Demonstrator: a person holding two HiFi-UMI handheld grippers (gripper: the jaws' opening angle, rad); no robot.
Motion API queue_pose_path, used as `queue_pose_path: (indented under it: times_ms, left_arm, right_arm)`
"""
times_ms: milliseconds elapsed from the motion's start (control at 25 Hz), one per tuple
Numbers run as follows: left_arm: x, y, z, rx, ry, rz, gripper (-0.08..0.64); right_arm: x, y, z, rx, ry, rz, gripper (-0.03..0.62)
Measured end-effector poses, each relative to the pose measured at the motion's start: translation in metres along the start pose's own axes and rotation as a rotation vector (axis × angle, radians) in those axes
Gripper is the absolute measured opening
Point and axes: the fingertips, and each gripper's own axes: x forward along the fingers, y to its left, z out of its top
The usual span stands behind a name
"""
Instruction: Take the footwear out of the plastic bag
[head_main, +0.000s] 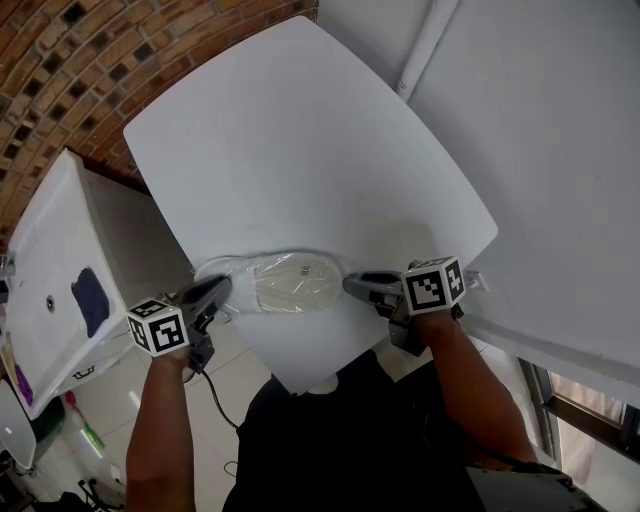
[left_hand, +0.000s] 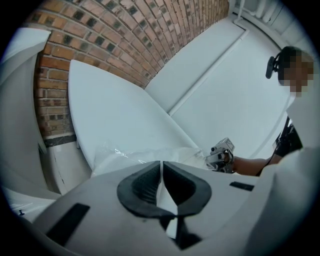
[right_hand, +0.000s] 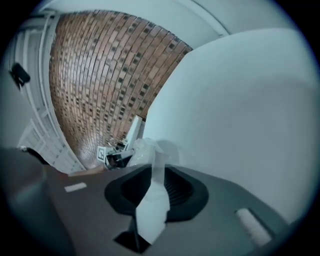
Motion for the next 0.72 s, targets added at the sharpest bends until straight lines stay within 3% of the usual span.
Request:
queue_pose_path:
  times_ms: [360,440,640,720]
  left_arm:
    - [-0.004,0.002,0.002,-0.040,-0.019,-0.050,0.021]
    - [-0.004,0.002,0.002,-0.048,-0.021,-0.059,0.021]
    - [-0.003,0.001,0.001,-0.046,-0.011,-0.065,0.021]
    - [-0.003,0.001,0.001,-0.051,-0.013,-0.068,0.020]
  right_arm:
    - [-0.002,0.011,0.007,0.205,-0.079,0.221,0.138]
    - [-0.003,0.013,0.009,0.214,-0.083,0.250,0.208]
    - [0.002,0.016,0.010,0.163,-0.072,0.228,0.115]
    - [0.007,0.016,0.010,0.141,-0.062,0.217,0.110]
